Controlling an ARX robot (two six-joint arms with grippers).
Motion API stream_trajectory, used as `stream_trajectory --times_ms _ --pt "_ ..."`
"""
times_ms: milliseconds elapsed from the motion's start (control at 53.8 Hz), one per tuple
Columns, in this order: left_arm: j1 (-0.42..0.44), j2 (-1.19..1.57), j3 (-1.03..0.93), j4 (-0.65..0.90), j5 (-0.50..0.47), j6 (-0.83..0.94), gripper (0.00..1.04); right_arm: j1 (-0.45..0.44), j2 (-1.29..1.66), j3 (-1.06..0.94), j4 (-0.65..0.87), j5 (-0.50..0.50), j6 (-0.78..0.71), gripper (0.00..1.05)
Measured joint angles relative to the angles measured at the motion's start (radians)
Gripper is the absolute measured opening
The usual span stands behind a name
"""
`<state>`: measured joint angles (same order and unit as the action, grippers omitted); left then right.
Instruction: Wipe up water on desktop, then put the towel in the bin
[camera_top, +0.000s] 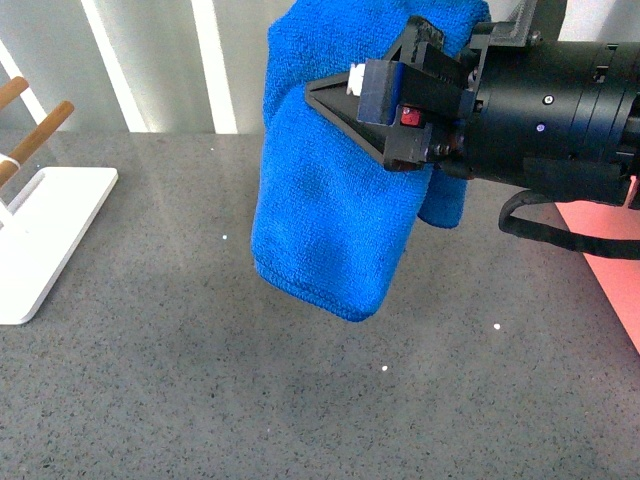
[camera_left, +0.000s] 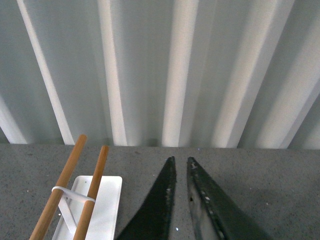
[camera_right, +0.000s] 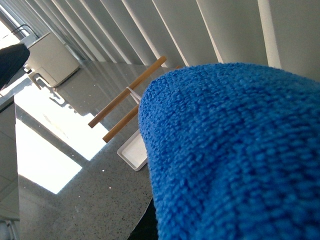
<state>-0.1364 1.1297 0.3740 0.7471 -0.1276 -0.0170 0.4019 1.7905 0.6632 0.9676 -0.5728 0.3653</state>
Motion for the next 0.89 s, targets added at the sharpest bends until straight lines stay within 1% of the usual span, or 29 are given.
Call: stream_trajectory --times_ms 19,37,391,465,540,688,893 --pt "0.001 -0.003 -0.003 0.000 0.001 0.000 0.08 0.000 -0.005 -0.001 -0.006 0.001 0.000 0.04" --pt "0.005 -0.018 -0.021 0.003 0.005 0.001 0.04 0.000 -0.007 -0.001 -0.009 0.002 0.000 0.04" --pt "0.060 -0.195 -0.188 -0.003 0.056 0.009 0.04 0.005 -0.057 -0.008 -0.050 0.007 -0.006 0.04" --pt "0.110 -0.241 -0.218 -0.020 0.122 0.010 0.04 0.005 -0.058 -0.008 -0.072 0.021 -0.023 0.04" --pt "0.132 -0.298 -0.250 -0.047 0.123 0.010 0.04 0.007 -0.058 -0.016 -0.079 0.031 -0.039 0.04" --pt "0.134 -0.402 -0.294 -0.108 0.127 0.010 0.04 0.015 -0.060 -0.023 -0.076 0.018 -0.039 0.04" --pt "0.134 -0.505 -0.323 -0.179 0.127 0.010 0.04 0.021 -0.069 -0.023 -0.101 0.031 -0.047 0.04"
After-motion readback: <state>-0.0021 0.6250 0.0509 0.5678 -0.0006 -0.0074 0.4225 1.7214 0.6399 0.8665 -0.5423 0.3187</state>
